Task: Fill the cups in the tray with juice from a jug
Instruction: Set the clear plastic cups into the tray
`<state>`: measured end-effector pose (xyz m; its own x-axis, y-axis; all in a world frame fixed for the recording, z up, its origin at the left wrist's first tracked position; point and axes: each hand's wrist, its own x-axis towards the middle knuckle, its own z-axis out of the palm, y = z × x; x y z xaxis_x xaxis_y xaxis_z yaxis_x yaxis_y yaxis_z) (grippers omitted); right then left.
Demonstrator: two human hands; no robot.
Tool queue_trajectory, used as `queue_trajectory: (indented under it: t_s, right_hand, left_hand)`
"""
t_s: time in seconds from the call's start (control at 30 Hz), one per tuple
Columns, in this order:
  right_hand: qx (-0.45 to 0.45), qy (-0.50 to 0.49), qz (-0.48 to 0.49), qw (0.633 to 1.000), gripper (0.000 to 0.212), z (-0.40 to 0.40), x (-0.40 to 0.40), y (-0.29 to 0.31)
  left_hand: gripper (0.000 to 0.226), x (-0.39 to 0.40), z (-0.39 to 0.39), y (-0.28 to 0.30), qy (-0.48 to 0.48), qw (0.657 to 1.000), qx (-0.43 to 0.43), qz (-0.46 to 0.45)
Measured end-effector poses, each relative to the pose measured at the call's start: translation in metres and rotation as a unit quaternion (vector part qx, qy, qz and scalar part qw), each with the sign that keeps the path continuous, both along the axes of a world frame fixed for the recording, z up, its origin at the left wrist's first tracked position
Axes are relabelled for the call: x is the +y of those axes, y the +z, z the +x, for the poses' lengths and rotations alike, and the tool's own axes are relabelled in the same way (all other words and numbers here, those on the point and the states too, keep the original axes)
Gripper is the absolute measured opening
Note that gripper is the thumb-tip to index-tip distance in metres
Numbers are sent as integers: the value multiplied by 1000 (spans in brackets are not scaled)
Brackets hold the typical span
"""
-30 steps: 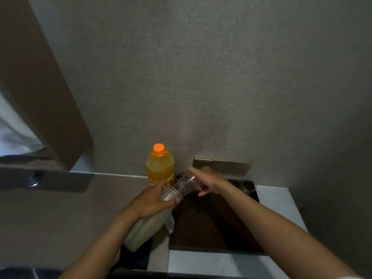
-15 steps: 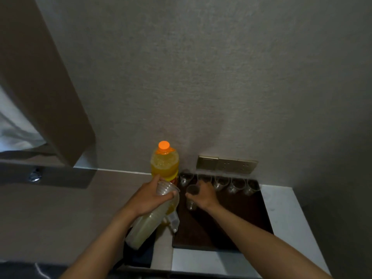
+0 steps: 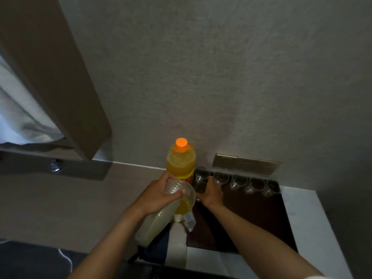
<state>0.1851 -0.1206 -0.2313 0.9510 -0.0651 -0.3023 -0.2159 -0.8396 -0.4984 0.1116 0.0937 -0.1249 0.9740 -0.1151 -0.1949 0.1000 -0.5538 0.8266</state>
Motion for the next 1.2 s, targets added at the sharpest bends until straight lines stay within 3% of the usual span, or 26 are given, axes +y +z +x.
queue_trajectory:
  t_s: [0.53, 0.7, 0.83, 0.93, 1.0, 1.1, 1.2]
  right_hand:
    - [29, -10, -8, 999, 80, 0, -4, 13]
    - [-17, -15, 11, 1000, 60, 9, -13, 40]
    - [-43, -4, 96, 994, 25, 28, -18, 66]
    - [-8, 38, 189, 981, 37, 31, -13, 93]
    - [34, 63, 233, 970, 35, 26, -11, 114]
    - [107, 78, 258, 957, 55, 15, -10, 140]
    - [116, 87, 263, 954, 74, 7, -13, 152]
  left_hand:
    - [49, -1, 7, 6, 0, 1000, -5, -3]
    - [58, -11, 8, 11, -13, 999, -25, 16]
    - [50, -18, 10, 18, -16, 998, -46, 41]
    - [53, -26, 15, 24, -15, 997, -58, 50]
    - [57, -32, 17, 28, -21, 996, -65, 49]
    - [51, -40, 18, 34, -29, 996, -73, 32]
    - [53, -46, 17, 38, -36, 996, -79, 28]
